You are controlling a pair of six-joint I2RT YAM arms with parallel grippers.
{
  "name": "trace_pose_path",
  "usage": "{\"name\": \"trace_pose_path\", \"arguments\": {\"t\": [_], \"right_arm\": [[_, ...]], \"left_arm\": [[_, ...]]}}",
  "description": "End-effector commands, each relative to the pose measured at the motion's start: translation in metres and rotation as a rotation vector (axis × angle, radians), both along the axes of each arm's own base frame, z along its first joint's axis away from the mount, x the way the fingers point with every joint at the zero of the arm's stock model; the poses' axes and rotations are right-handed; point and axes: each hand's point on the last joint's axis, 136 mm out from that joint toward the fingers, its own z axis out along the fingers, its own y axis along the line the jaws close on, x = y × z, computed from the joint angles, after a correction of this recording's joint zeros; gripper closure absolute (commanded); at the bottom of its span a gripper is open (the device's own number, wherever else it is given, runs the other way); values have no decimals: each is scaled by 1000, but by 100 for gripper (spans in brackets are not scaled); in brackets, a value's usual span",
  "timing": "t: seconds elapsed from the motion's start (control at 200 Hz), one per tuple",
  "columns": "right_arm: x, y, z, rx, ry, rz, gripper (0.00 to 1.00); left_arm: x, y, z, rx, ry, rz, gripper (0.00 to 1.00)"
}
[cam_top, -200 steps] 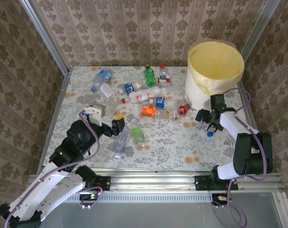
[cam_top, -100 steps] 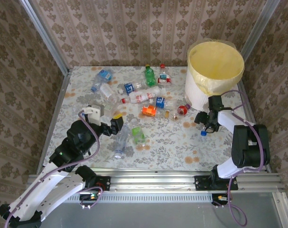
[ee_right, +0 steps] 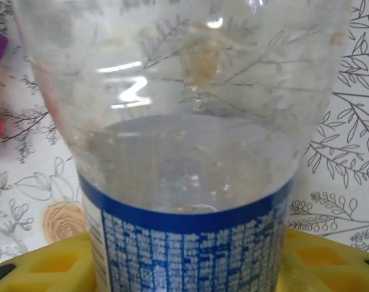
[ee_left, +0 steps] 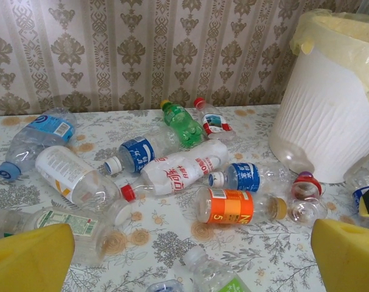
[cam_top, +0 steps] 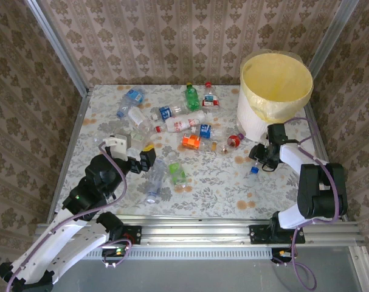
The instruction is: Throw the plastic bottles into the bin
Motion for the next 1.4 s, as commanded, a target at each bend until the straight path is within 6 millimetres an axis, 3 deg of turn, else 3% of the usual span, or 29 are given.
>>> {"name": "trace_pose_path", "arguments": {"t": [0.0,0.1,0.12,0.57,1.395], "right_arm": [[-1,7,12,56,-42,-13,55],[-3,12,18,68,-59,-1,57],[-2,13,28,68,-91,2,57],[-15,46,102,131,-322,119,60],[-49,133,243,247,-792,518,64]], "left_arm": [[3,6,9,-2,-38,28,0],[3,5,11,-9,-42,24,0],[3,4,11,-10,-42,25,0],[5,2,9,-16,-42,21,0],[6,2,2,-17,-30,25,0]]}}
